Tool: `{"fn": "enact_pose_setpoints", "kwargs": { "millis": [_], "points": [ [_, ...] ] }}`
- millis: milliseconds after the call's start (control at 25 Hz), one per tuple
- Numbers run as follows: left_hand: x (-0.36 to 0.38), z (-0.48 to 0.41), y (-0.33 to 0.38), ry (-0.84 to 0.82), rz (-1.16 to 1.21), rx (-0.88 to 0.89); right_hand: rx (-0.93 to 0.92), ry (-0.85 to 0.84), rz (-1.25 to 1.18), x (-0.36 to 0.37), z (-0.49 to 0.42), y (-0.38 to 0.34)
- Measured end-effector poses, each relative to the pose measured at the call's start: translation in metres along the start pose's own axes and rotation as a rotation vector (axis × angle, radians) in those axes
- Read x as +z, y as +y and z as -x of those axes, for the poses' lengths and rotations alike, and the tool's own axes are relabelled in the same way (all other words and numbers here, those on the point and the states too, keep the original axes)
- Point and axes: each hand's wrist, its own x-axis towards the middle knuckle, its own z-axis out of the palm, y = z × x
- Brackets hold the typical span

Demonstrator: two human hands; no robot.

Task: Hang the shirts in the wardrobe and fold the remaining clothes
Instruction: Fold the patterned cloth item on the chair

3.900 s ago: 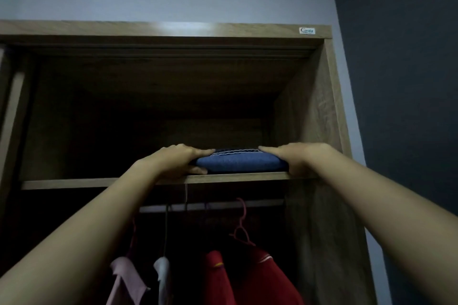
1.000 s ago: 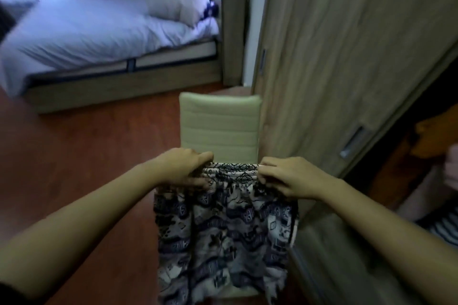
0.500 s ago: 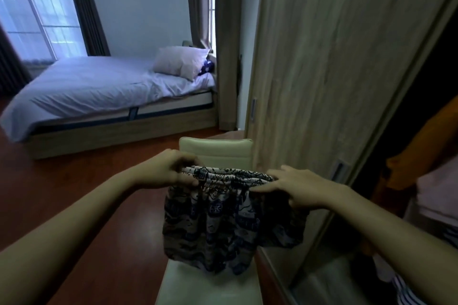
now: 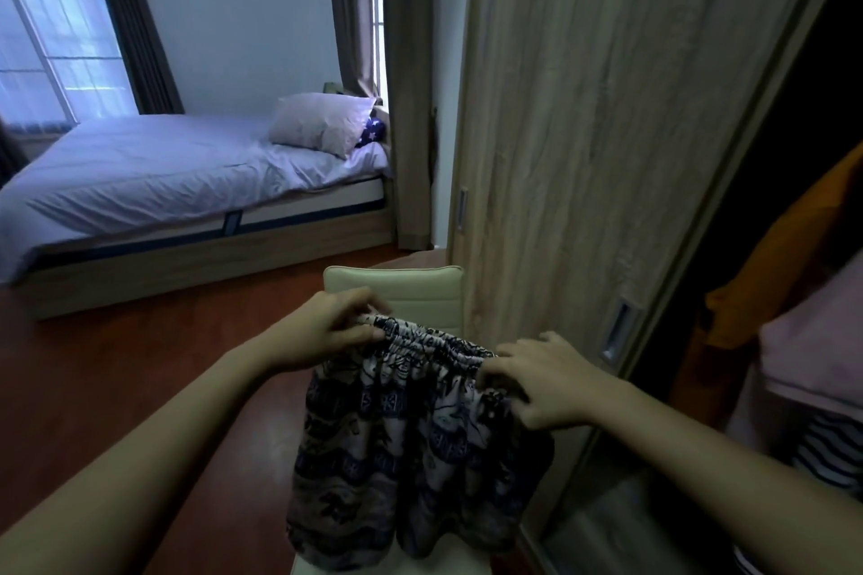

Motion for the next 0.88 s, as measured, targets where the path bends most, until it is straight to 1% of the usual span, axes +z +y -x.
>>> {"fn": "enact_pose_setpoints", "kwargs": {
  "millis": [40,160,240,320,360,440,480,520,640,720,800,880],
  "points": [
    [0.002,0.000,0.002,0.013,0.027,-0.006,0.030,-0.002,-0.068,0.004,0.002,-0.003],
    [0.008,0.004,0.004,-0.028,0.045,0.000,0.106,0.016,-0.115,0.019,0.002,-0.006],
    [0.014,0.006,0.004,-0.017,0.035,-0.033,0.155,0.009,-0.198,0.018,-0.001,-0.010],
    [0.020,0.000,0.008,0.046,0.015,-0.081,0.216,-0.018,-0.378,0.010,-0.007,-0.019],
    [0.022,-0.004,0.014,0.068,-0.005,-0.094,0.251,-0.024,-0.531,0.004,-0.010,-0.023],
    [0.028,-0.012,0.029,0.077,-0.015,-0.102,0.364,0.000,-0.939,-0.008,-0.015,-0.027],
    [0.030,-0.015,0.038,0.076,0.002,-0.103,0.428,0.023,-1.104,-0.013,-0.018,-0.027],
    [0.032,-0.017,0.046,0.068,0.016,-0.104,0.483,0.040,-1.216,-0.018,-0.022,-0.029],
    [0.038,-0.016,0.066,0.048,0.022,-0.101,0.567,0.083,-1.375,-0.026,-0.032,-0.031],
    [0.044,-0.013,0.075,0.116,0.033,-0.126,0.606,0.128,-1.490,-0.027,-0.038,-0.031],
    [0.054,-0.008,0.079,0.170,-0.013,-0.136,0.674,0.169,-1.584,-0.028,-0.043,-0.032],
    [0.071,-0.003,0.081,0.125,-0.094,-0.139,0.736,0.227,-1.668,-0.029,-0.046,-0.031]
  ]
}}
